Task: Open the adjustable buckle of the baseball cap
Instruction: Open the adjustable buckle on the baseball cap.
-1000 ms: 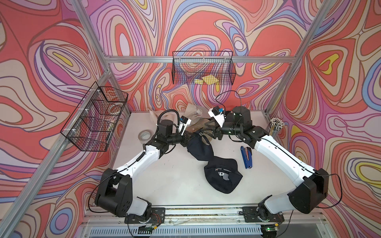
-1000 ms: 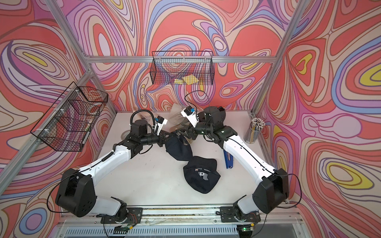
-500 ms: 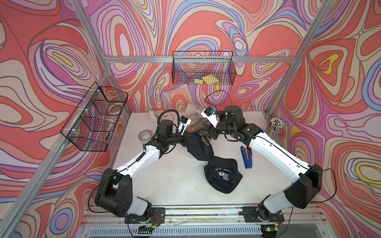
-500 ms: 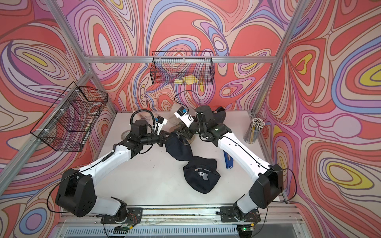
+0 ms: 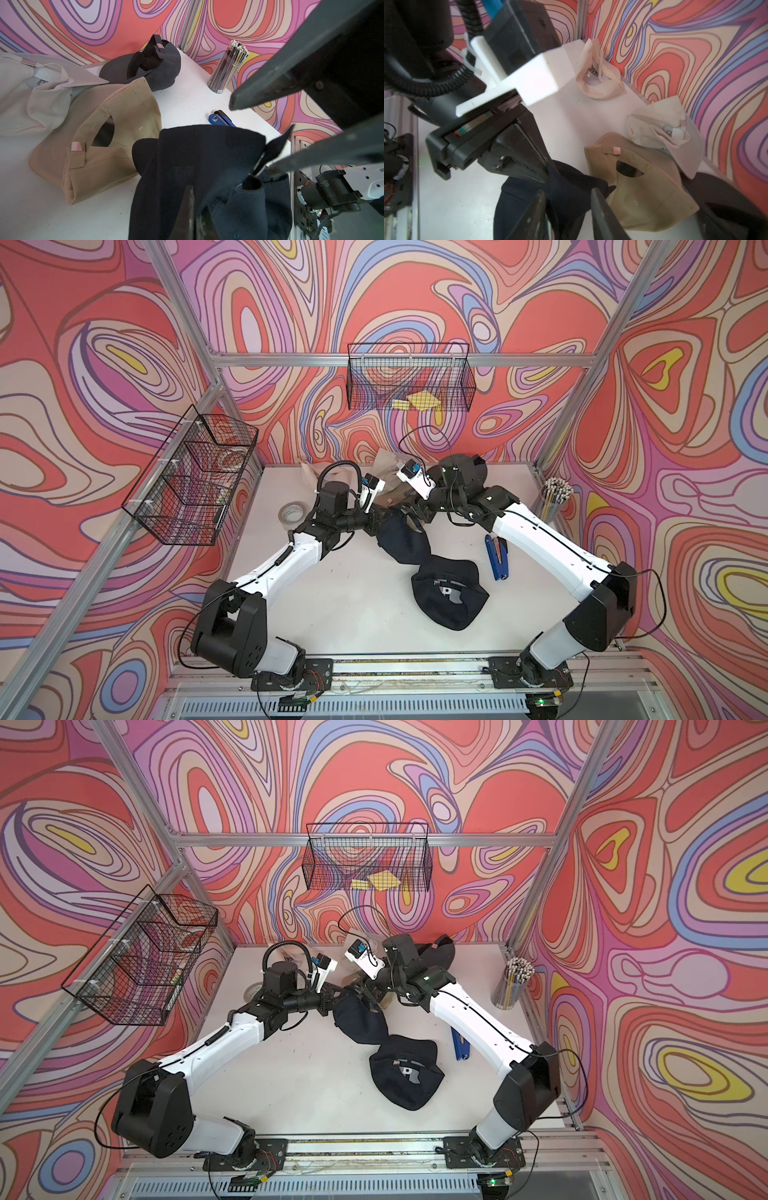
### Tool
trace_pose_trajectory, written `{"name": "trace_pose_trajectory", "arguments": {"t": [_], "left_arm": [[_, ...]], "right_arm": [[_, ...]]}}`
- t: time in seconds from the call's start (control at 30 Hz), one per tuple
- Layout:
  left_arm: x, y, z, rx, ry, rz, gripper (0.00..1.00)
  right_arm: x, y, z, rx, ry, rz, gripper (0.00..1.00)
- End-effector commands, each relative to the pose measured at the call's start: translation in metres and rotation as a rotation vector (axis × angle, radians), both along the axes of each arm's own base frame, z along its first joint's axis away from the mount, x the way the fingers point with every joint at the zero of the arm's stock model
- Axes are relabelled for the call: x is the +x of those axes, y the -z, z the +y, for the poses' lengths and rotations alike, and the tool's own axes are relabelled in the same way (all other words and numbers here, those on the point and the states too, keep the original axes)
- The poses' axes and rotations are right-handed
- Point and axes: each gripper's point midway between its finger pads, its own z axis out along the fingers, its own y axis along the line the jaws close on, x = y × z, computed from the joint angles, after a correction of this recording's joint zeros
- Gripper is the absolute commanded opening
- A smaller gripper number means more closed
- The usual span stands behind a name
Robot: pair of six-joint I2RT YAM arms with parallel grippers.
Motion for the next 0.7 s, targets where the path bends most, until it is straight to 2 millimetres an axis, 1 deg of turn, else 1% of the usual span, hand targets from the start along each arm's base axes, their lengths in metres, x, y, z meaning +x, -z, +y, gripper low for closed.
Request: {"name": "trace_pose_trajectory", "arguments": {"t": [0.0, 0.03, 0.07, 0.2, 0.3, 0.37, 0.5, 0.6, 0.67], "left_arm": [[-0.002, -0.009, 0.001, -0.009, 0.000, -0.013, 0.00], [-0.003, -0.009, 0.001, -0.009, 0.001, -0.015, 0.00], [-0.003, -0.010, 0.001, -0.009, 0.002, -0.016, 0.03], [-0.003, -0.012, 0.002, 0.005, 0.002, -0.038, 0.36], [-0.007, -0.015, 0.004, 0.046, 0.036, -0.098, 0.51], [-0.009, -0.016, 0.006, 0.075, 0.046, -0.144, 0.58], [-0.016, -0.026, 0.006, 0.110, 0.099, -0.236, 0.67], [-0.022, -0.038, 0.005, 0.120, 0.136, -0.322, 0.70], [-0.030, -0.044, 0.004, 0.129, 0.183, -0.393, 0.71]], "right_arm": [[-0.001, -0.006, 0.004, -0.004, -0.014, -0.012, 0.12], [-0.001, -0.006, 0.005, -0.001, -0.019, -0.012, 0.05], [-0.002, -0.007, 0.006, 0.001, -0.027, -0.013, 0.00], [-0.008, -0.008, 0.008, -0.006, -0.072, -0.017, 0.00], [-0.015, -0.009, 0.011, -0.015, -0.131, -0.029, 0.00], [-0.018, -0.009, 0.011, -0.027, -0.161, -0.041, 0.00], [-0.027, -0.007, 0.015, -0.049, -0.243, -0.037, 0.00], [-0.033, -0.004, 0.018, -0.061, -0.303, -0.034, 0.00], [-0.038, -0.004, 0.020, -0.059, -0.347, -0.046, 0.00]]}}
